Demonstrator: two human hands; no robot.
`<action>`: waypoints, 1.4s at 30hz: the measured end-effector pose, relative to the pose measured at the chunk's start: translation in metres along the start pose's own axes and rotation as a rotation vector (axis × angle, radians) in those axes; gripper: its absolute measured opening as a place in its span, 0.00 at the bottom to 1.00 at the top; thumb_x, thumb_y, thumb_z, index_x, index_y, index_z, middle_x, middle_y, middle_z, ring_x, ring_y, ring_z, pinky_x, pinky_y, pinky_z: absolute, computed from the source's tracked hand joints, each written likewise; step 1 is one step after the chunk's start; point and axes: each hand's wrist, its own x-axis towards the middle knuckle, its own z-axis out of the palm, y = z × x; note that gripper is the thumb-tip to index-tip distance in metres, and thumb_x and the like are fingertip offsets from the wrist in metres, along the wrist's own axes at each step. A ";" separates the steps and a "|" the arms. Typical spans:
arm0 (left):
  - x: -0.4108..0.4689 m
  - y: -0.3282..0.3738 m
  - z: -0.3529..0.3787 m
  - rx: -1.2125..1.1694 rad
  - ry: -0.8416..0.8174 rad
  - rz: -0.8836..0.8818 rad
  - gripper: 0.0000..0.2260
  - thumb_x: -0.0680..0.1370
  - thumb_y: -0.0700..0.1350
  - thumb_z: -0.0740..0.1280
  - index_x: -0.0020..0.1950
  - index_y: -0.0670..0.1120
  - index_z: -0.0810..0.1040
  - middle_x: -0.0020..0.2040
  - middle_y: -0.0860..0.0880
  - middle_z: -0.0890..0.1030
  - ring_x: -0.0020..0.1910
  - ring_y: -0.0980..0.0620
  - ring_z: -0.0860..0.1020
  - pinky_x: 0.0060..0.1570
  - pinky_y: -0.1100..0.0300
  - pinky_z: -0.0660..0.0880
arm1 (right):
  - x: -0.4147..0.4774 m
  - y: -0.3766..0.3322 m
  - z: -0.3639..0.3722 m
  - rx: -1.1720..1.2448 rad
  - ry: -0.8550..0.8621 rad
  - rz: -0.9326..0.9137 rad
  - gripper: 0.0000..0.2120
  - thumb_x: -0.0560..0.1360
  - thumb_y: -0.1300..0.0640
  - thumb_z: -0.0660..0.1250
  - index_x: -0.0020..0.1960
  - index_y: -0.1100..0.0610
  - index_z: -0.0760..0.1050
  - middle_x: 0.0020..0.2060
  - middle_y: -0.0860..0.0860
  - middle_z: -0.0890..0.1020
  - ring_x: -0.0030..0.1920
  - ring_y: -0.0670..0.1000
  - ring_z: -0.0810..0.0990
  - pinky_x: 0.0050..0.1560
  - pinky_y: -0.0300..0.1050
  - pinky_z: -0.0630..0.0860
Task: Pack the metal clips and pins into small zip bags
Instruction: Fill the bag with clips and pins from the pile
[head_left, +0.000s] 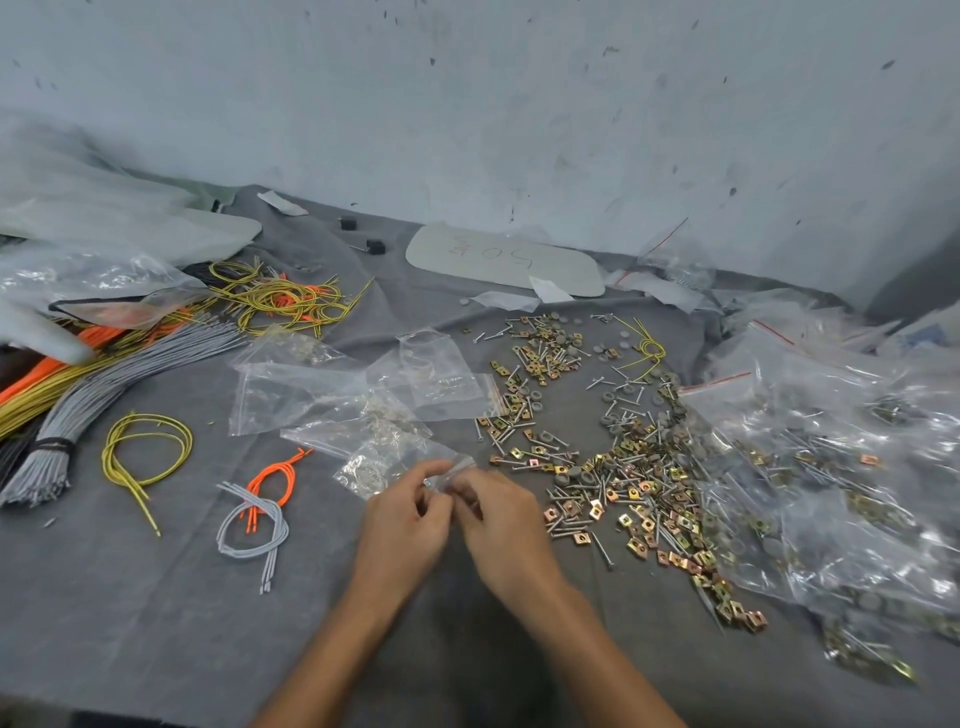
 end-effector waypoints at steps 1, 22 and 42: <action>0.000 0.000 0.000 0.004 0.007 0.005 0.16 0.69 0.51 0.61 0.52 0.66 0.80 0.29 0.52 0.79 0.28 0.57 0.76 0.35 0.57 0.75 | 0.000 0.000 0.001 0.021 -0.029 0.011 0.10 0.77 0.59 0.67 0.56 0.51 0.81 0.50 0.48 0.83 0.51 0.49 0.80 0.55 0.45 0.74; -0.003 0.008 -0.002 -0.008 0.028 0.001 0.16 0.71 0.44 0.62 0.55 0.54 0.83 0.24 0.56 0.72 0.25 0.58 0.69 0.29 0.69 0.65 | -0.004 0.074 -0.073 -0.376 -0.106 0.203 0.03 0.81 0.57 0.63 0.51 0.54 0.74 0.55 0.51 0.77 0.58 0.54 0.76 0.57 0.49 0.73; -0.003 0.012 -0.003 0.001 0.014 -0.005 0.18 0.70 0.46 0.61 0.56 0.53 0.83 0.24 0.57 0.72 0.26 0.59 0.71 0.30 0.70 0.66 | -0.011 0.063 -0.069 -0.279 0.027 0.165 0.02 0.80 0.59 0.63 0.49 0.54 0.71 0.45 0.49 0.76 0.46 0.53 0.74 0.45 0.50 0.70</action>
